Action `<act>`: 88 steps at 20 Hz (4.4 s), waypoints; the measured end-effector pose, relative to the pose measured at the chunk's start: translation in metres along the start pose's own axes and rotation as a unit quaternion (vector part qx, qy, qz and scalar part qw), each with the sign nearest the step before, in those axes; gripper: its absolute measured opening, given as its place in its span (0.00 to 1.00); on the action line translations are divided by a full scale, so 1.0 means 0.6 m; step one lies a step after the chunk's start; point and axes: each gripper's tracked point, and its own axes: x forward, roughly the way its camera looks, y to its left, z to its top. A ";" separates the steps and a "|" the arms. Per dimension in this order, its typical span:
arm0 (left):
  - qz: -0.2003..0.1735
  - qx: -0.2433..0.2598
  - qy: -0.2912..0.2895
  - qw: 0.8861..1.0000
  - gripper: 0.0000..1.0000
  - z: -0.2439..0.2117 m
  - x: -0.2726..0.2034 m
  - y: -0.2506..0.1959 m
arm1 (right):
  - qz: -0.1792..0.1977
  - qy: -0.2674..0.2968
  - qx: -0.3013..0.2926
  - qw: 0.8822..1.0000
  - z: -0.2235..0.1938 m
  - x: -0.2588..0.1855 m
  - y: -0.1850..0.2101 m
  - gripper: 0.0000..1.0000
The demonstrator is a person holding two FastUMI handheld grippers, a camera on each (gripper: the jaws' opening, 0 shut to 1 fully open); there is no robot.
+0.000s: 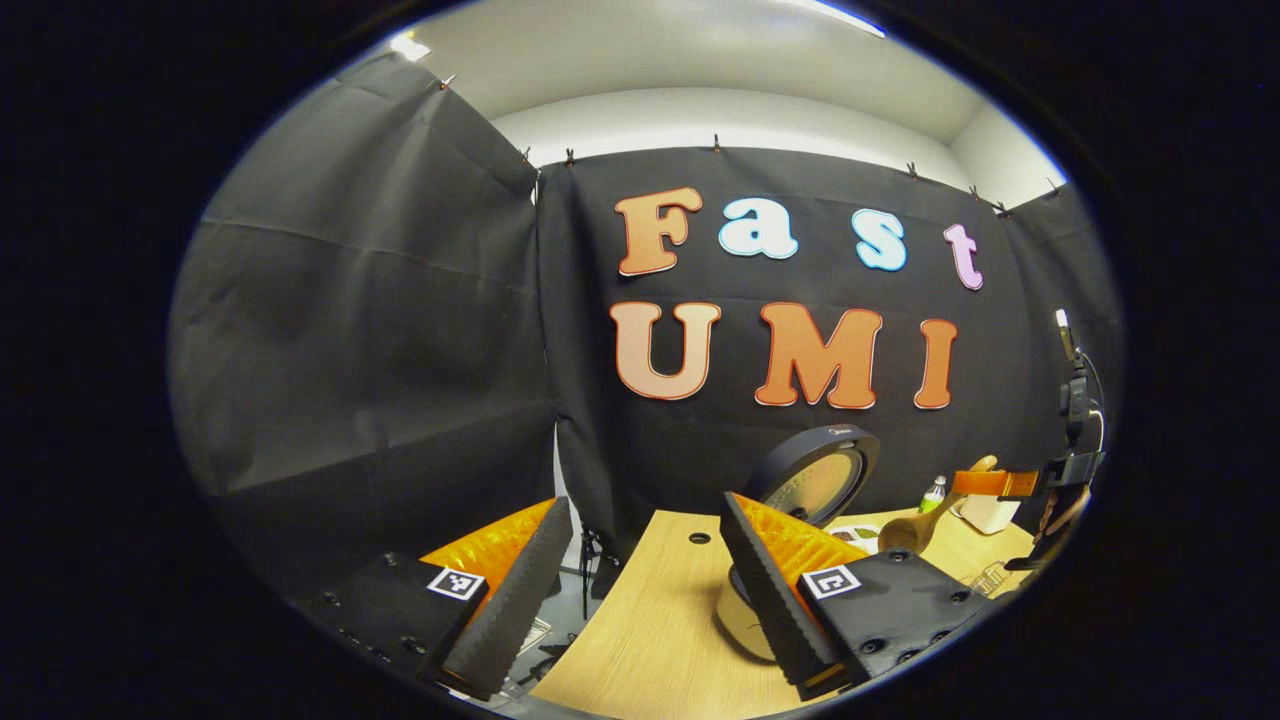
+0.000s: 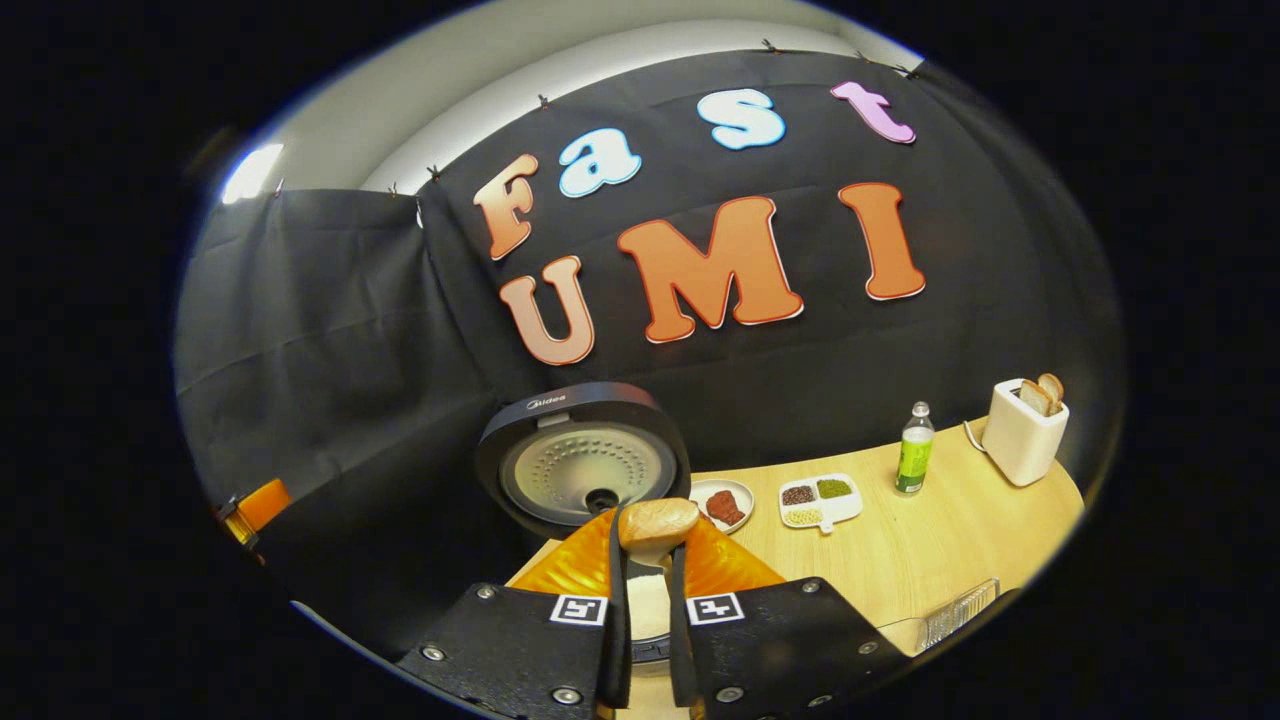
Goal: Close the left gripper, press the button to open the rice cooker; take a wooden spoon from the chopstick holder with the right hand, scoop a spoonful of rice and pour it into the rice cooker, then put the wooden spoon back into the chopstick holder.
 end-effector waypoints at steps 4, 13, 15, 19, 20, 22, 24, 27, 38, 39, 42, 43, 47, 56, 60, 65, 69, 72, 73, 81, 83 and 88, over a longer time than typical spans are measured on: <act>-0.008 -0.003 -0.001 1.000 0.97 -0.004 0.008 -0.021 | -0.023 -0.016 0.018 0.999 0.026 -0.045 -0.062 0.15; -0.021 -0.005 -0.012 1.000 0.98 0.009 0.036 -0.067 | -0.114 -0.026 0.041 0.992 0.048 -0.164 -0.247 0.15; -0.024 -0.012 -0.008 1.000 0.99 0.006 0.045 -0.084 | -0.132 -0.022 0.045 0.990 0.046 -0.187 -0.290 0.14; -0.023 -0.008 -0.005 1.000 1.00 0.006 0.054 -0.115 | -0.160 -0.006 0.059 0.985 0.021 -0.225 -0.361 0.15; -0.022 -0.006 -0.005 1.000 1.00 0.007 0.055 -0.124 | -0.164 0.002 0.061 0.985 0.011 -0.232 -0.376 0.15; -0.021 -0.004 -0.003 1.000 1.00 0.007 0.057 -0.139 | -0.172 0.016 0.066 0.983 -0.011 -0.239 -0.407 0.15; -0.017 0.000 -0.001 1.000 1.00 0.006 0.055 -0.150 | -0.179 0.033 0.073 0.981 -0.038 -0.241 -0.437 0.15; -0.010 0.005 -0.001 1.000 1.00 0.009 0.044 -0.164 | -0.174 0.060 0.087 0.979 -0.080 -0.234 -0.467 0.15; 0.048 -0.007 -0.010 0.999 1.00 0.017 0.002 -0.152 | -0.133 0.133 0.148 0.971 -0.212 -0.189 -0.521 0.15; 0.050 -0.006 -0.007 0.999 1.00 0.013 -0.001 -0.151 | -0.130 0.140 0.156 0.969 -0.220 -0.186 -0.522 0.15; 0.051 0.005 -0.003 0.999 0.98 0.018 -0.003 -0.159 | -0.148 0.137 0.182 0.962 -0.212 -0.188 -0.549 0.22; 0.050 0.007 -0.002 0.999 0.98 0.018 -0.001 -0.164 | -0.171 0.137 0.179 0.959 -0.213 -0.193 -0.565 0.25; 0.038 0.013 -0.004 0.999 0.98 0.024 0.009 -0.184 | -0.232 0.128 0.133 0.955 -0.170 -0.243 -0.610 0.62; -0.013 0.010 -0.023 1.000 0.97 0.091 0.102 -0.269 | -0.289 0.001 0.013 0.957 0.090 -0.355 -0.574 0.94; -0.059 -0.002 -0.031 0.998 0.97 0.144 0.196 -0.342 | -0.289 -0.028 -0.020 0.957 0.147 -0.379 -0.532 0.94; -0.082 -0.026 0.038 0.996 0.99 0.121 0.338 -0.394 | -0.282 -0.037 -0.041 0.958 0.163 -0.389 -0.495 0.94; -0.066 0.001 0.094 0.993 0.99 0.062 0.416 -0.392 | -0.283 -0.039 -0.040 0.957 0.162 -0.399 -0.489 0.94; -0.057 0.002 0.117 0.991 0.98 0.032 0.434 -0.384 | -0.288 -0.036 -0.029 0.957 0.155 -0.404 -0.493 0.94; -0.050 0.009 0.121 0.991 1.00 0.023 0.437 -0.378 | -0.289 -0.035 -0.025 0.956 0.153 -0.404 -0.495 0.94; -0.082 0.022 0.148 0.985 1.00 -0.025 0.348 -0.406 | -0.269 -0.033 -0.021 0.962 0.147 -0.394 -0.484 0.94; -0.094 0.015 0.165 0.982 0.98 -0.050 0.307 -0.417 | -0.256 -0.031 -0.025 0.966 0.145 -0.387 -0.475 0.94; -0.114 0.028 0.211 0.970 0.98 -0.154 0.221 -0.438 | -0.220 -0.015 -0.019 0.975 0.127 -0.373 -0.462 0.94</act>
